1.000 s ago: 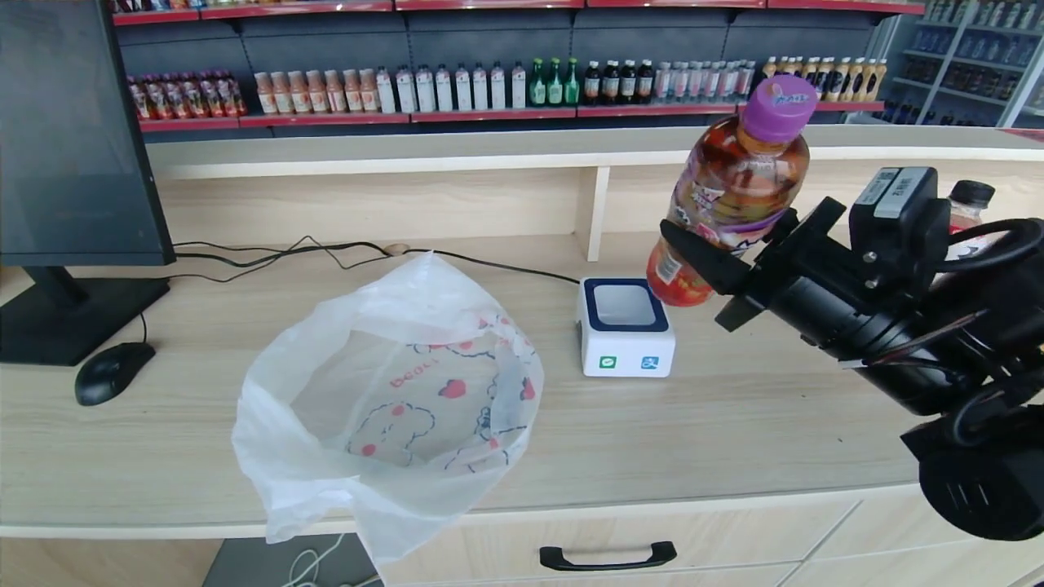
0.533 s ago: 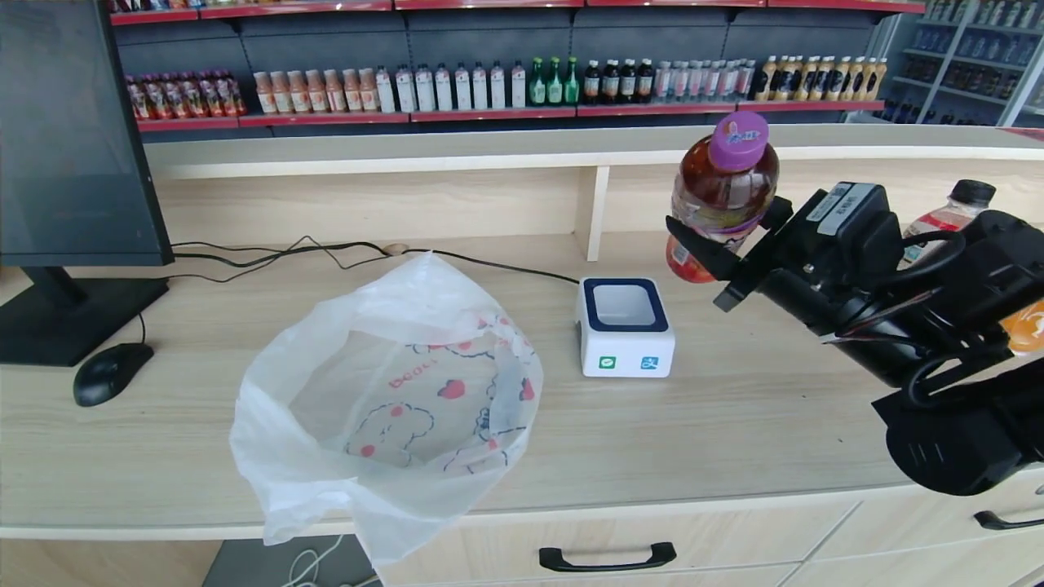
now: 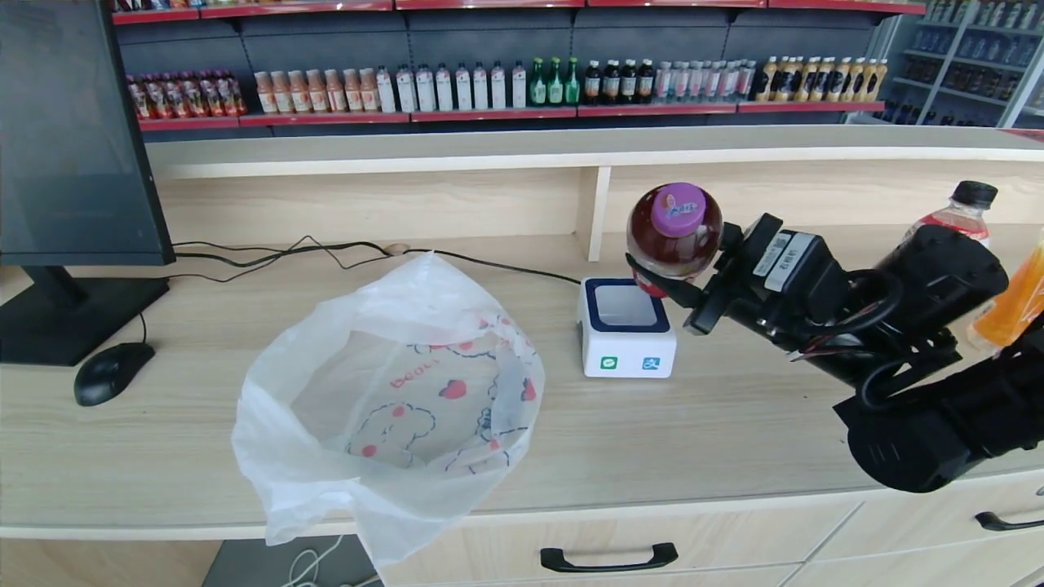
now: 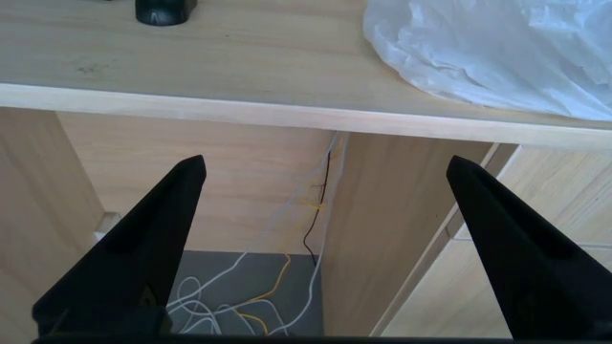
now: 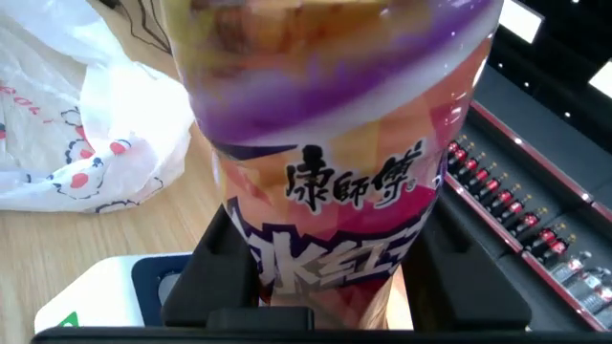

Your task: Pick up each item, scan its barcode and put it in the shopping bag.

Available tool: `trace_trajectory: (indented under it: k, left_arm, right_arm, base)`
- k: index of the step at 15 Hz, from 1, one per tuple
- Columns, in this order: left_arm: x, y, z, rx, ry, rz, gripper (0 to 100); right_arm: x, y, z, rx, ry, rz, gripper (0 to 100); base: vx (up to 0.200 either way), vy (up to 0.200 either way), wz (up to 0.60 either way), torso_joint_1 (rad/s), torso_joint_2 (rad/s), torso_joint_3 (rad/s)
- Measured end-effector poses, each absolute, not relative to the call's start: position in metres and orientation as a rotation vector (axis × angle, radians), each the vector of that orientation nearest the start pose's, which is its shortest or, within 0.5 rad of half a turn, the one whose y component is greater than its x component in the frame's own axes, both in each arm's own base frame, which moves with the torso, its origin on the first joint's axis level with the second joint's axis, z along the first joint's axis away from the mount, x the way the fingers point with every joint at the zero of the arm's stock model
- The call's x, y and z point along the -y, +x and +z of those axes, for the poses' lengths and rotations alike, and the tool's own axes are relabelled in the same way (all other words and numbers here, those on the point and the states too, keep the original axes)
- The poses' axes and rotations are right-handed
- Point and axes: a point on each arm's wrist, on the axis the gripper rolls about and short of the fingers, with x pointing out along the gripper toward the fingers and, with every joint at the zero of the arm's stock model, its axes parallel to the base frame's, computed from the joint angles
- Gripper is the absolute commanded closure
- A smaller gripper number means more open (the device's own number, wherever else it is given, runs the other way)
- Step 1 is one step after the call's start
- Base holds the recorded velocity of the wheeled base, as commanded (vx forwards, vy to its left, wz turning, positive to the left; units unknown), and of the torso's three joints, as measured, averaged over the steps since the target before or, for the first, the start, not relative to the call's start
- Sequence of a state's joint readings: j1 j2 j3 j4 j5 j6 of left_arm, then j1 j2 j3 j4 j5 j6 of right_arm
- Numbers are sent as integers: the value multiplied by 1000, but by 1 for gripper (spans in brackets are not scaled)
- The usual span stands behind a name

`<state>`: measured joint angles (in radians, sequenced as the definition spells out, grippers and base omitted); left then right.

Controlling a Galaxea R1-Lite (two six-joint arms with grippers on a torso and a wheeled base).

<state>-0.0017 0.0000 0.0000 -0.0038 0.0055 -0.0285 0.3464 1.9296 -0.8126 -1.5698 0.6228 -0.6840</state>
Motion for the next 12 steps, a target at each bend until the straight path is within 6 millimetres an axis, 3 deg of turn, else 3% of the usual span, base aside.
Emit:
trace_trajectory:
  k: [4, 12]
  left_arm:
    - [0, -23, 76, 4, -29, 4, 0]
    - [0, -23, 76, 4, -29, 5, 0]
  right_arm:
    - [-133, 327, 193, 792, -699, 783, 100]
    - [-139, 336, 186, 833, -740, 837, 100]
  base:
    - [0, 0, 0, 0, 0, 0]
    - [0, 0, 0, 0, 0, 0]
